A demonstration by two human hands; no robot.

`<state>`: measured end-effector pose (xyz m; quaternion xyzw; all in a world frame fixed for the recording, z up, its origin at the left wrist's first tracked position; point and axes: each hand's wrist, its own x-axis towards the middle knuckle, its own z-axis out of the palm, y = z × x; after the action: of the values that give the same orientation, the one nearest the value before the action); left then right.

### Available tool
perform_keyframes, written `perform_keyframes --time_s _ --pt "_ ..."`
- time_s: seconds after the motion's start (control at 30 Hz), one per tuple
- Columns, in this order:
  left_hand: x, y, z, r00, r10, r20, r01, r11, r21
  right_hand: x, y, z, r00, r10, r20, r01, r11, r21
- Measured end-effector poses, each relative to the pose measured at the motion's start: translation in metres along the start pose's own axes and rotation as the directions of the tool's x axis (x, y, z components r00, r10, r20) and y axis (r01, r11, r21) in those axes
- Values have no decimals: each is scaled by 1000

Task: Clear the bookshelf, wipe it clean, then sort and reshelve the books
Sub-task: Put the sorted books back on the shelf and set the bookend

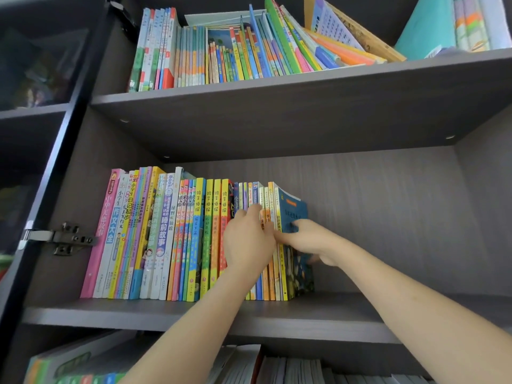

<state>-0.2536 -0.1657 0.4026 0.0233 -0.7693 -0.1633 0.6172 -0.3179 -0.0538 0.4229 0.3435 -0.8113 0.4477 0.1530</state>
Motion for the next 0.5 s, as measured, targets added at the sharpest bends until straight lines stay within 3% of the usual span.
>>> perform_keyframes --time_s 0.13,0.27,0.5 --pt "43 6 -3 998 69 -10 -67 988 140 6 -7 -4 997 -30 -68 36 995 93" --pt "76 11 -6 982 109 154 -151 945 291 13 -7 -7 994 -76 -76 76 997 -6" --pt "88 9 -8 961 152 231 -198 961 194 17 -23 -27 986 -160 -40 163 980 117"
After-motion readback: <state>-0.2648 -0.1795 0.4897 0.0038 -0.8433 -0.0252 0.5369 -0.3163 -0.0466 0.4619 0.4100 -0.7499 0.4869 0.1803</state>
